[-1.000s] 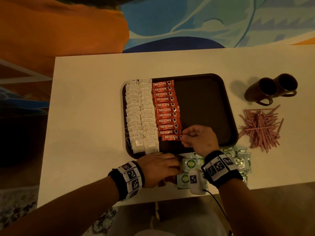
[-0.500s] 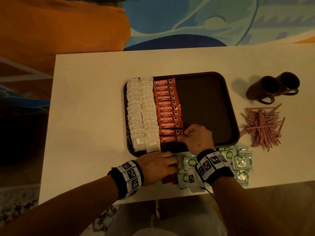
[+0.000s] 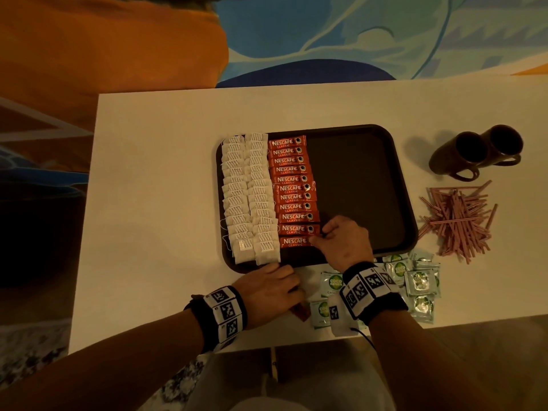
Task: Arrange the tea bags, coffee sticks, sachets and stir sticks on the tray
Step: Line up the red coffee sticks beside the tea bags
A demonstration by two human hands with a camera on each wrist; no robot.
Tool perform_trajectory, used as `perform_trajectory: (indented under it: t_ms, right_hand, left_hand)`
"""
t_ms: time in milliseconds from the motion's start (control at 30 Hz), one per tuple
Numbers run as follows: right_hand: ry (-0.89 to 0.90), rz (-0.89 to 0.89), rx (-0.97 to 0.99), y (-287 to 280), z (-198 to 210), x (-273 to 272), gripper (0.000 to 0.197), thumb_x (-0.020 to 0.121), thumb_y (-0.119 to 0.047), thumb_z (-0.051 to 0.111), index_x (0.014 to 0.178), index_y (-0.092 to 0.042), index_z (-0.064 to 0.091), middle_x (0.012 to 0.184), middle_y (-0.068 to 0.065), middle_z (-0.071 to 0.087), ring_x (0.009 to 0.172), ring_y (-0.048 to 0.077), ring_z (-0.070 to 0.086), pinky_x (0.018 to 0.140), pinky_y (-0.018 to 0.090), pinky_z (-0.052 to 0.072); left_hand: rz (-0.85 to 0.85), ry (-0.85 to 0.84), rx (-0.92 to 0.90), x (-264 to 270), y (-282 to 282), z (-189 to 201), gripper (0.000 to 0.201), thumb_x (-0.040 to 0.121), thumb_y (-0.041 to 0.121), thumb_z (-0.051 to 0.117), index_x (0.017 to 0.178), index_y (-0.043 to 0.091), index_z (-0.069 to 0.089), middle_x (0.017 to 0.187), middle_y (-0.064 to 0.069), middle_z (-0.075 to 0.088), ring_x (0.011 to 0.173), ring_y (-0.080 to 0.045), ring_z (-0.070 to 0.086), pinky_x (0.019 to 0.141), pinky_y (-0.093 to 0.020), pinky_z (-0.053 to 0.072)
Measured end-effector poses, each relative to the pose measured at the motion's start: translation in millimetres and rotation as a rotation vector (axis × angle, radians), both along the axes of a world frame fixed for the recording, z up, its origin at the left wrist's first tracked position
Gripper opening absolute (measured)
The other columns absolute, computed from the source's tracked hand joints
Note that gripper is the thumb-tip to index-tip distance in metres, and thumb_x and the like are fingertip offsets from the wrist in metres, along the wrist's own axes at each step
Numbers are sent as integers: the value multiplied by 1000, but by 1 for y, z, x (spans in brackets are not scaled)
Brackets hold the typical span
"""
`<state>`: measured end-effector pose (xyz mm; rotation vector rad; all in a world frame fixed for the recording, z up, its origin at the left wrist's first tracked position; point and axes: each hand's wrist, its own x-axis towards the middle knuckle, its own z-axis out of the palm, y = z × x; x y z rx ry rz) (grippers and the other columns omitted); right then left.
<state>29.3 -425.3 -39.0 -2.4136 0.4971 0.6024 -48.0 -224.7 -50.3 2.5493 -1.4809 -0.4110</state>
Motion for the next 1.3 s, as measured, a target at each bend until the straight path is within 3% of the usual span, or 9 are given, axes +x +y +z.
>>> perform_trajectory:
  t_ms: [367,600,733,833,1000,1100,1167,1233,1300]
  right_hand:
    - [-11,1,-8,8,2,-2,41,74,-48,87,96,-27,59,92,-5,68,83,13,67,78,39,62]
    - [-34,9,-30,9,3,0,40,76,-50,86,96,-26,60,93,-4,67,84,14,67,78,41,62]
    - [-44,10,-26,8,4,0,40,75,-49,86,95,-26,60,92,-4,67,83,14,67,77,40,62]
    - [-51,10,-22,9,8,-1,39,76,-47,86,96,-25,60,93,-4,67,83,14,67,77,38,62]
    - [-87,5,68,11,20,0,33,83,-40,82,102,-23,62,93,-8,66,85,9,66,68,25,55]
    - [-167,77,200,14,38,2,22,87,-41,78,98,-25,67,91,-12,69,80,-1,65,63,14,46]
    - [-170,122,369,16,54,3,18,90,-46,74,93,-29,71,86,-12,74,78,0,69,68,18,51]
    - [-138,161,523,19,68,3,20,92,-49,69,90,-30,74,83,-13,74,74,0,69,67,22,53]
    - [-113,208,592,19,74,3,15,90,-43,74,92,-28,76,84,-11,74,73,1,68,64,20,52]
  left_hand:
    - [110,-64,10,-14,3,-2,12,94,27,56,103,20,61,100,1,64,90,-20,58,82,-34,49]
    - [168,50,45,-12,1,8,16,94,24,45,103,20,57,100,0,65,89,-19,59,83,-34,49]
    - [236,132,91,-9,-3,17,34,95,21,25,111,17,55,110,-4,62,99,-23,58,96,-38,44]
    - [302,256,76,1,-6,37,42,97,22,20,128,16,49,127,-5,52,116,-23,48,105,-36,28]
    - [560,454,-86,22,-2,67,26,110,29,34,133,20,42,134,1,48,100,-7,32,86,-27,22]
    - [716,628,-239,32,9,64,17,109,30,41,123,22,44,116,3,58,94,-10,49,80,-28,38]
    - [801,738,-330,39,18,58,12,107,31,44,119,25,45,107,9,64,94,-7,62,78,-24,50]
    - [846,796,-362,43,25,54,11,108,28,46,118,25,48,102,12,68,88,7,64,75,-11,49]
    - [865,800,-391,45,28,57,11,107,25,47,117,23,51,96,11,68,78,12,61,68,-6,44]
